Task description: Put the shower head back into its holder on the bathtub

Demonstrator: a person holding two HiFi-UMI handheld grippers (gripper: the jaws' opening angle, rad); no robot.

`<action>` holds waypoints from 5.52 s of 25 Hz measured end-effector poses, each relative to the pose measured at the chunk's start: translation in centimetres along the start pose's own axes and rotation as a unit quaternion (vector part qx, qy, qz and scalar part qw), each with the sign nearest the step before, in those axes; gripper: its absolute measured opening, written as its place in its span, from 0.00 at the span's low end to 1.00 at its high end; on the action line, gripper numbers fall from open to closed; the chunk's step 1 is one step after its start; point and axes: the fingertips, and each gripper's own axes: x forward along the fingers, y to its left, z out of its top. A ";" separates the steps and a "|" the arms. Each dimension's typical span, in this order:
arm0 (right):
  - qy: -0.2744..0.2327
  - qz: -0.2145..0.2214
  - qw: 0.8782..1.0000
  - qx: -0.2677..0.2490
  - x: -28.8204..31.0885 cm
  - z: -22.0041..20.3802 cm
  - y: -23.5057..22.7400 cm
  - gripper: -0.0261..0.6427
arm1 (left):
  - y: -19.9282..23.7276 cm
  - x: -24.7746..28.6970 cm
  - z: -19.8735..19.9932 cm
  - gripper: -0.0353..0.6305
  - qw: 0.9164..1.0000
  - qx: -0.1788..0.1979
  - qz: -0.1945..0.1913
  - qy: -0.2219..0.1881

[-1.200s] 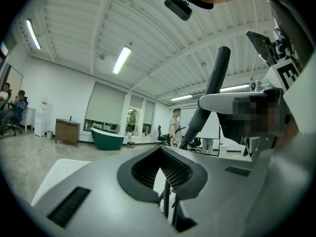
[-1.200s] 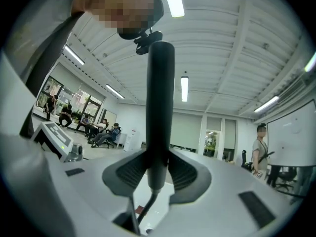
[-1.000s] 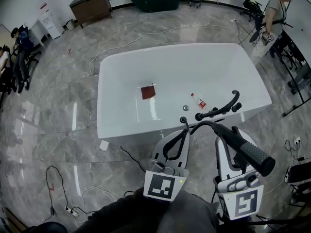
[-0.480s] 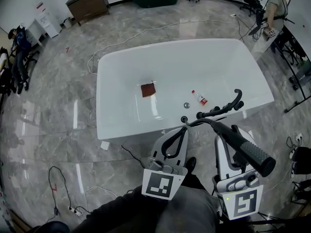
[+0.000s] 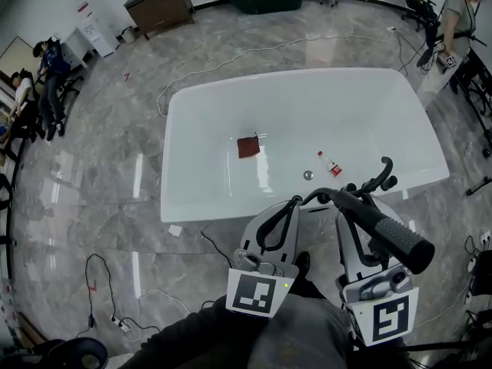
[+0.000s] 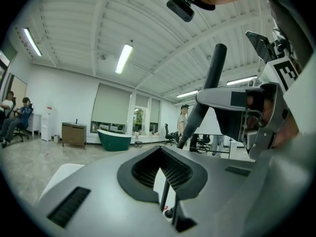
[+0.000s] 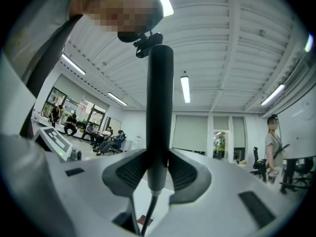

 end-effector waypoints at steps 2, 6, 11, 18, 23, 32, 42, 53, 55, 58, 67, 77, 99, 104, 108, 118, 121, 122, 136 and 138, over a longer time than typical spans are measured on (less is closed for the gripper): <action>-0.001 0.014 1.000 0.005 0.6 -0.6 -0.8 0.25 | 0.1 0.6 -0.3 0.06 1.000 -0.001 0.015 0.002; 0.019 0.045 0.999 0.015 1.8 -2.9 -2.0 0.25 | 0.7 1.8 -1.0 0.06 0.999 -0.007 0.050 0.012; 0.035 0.073 0.996 0.029 3.5 -5.2 -2.4 0.25 | 1.6 2.6 -1.8 0.06 0.996 -0.011 0.080 0.024; 0.049 0.077 0.995 0.034 5.2 -7.1 -2.4 0.25 | 3.3 3.3 -2.9 0.06 0.995 -0.020 0.089 0.030; 0.073 0.054 0.995 0.035 6.9 -8.4 -1.3 0.25 | 5.5 4.0 -3.5 0.06 0.997 -0.025 0.059 0.036; 0.106 -0.001 0.994 0.037 9.5 -10.0 -1.2 0.25 | 9.3 5.5 -3.5 0.06 0.998 -0.030 0.017 0.045; 0.143 -0.022 0.988 0.053 10.0 -13.5 -0.5 0.25 | 10.7 6.1 -5.6 0.06 0.997 -0.022 -0.006 0.073; 0.170 -0.007 0.983 0.066 9.8 -18.1 0.2 0.25 | 10.9 7.3 -9.4 0.06 0.994 -0.022 -0.011 0.105; 0.175 -0.008 0.982 0.068 9.8 -18.8 0.4 0.25 | 10.9 7.5 -9.9 0.06 0.994 -0.025 -0.013 0.108; 0.180 -0.014 0.981 0.069 9.6 -19.8 0.4 0.25 | 10.8 7.8 -10.6 0.06 0.993 -0.026 -0.017 0.111; 0.200 -0.027 0.976 0.081 8.9 -22.5 -0.4 0.25 | 10.5 9.1 -12.5 0.06 0.991 -0.038 -0.027 0.125; 0.205 -0.030 0.974 0.094 9.3 -24.4 -0.5 0.25 | 10.3 10.1 -14.3 0.06 0.989 -0.043 -0.033 0.141; 0.240 -0.036 0.966 0.093 8.3 -28.8 0.4 0.25 | 10.6 10.1 -17.3 0.06 0.985 -0.055 -0.037 0.161; 0.244 -0.042 0.964 0.096 8.1 -30.3 0.5 0.25 | 10.8 10.1 -18.7 0.06 0.984 -0.058 -0.039 0.166; 0.246 -0.046 0.963 0.099 8.1 -31.2 0.5 0.25 | 11.1 10.2 -19.5 0.06 0.983 -0.058 -0.040 0.168; 0.255 -0.058 0.959 0.108 7.9 -33.2 0.9 0.25 | 11.9 10.3 -21.1 0.06 0.982 -0.056 -0.037 0.176; 0.261 -0.064 0.957 0.108 7.8 -34.0 0.8 0.25 | 11.6 10.4 -21.5 0.06 0.981 -0.057 -0.043 0.179; 0.262 -0.065 0.957 0.107 7.8 -34.2 0.7 0.25 | 11.5 10.5 -21.7 0.06 0.981 -0.058 -0.046 0.180; 0.272 -0.071 0.954 0.107 7.8 -36.5 0.7 0.25 | 11.3 10.8 -23.5 0.06 0.978 -0.064 -0.057 0.188; 0.272 -0.070 0.954 0.109 7.8 -36.8 0.9 0.25 | 11.4 10.7 -23.7 0.06 0.978 -0.064 -0.057 0.191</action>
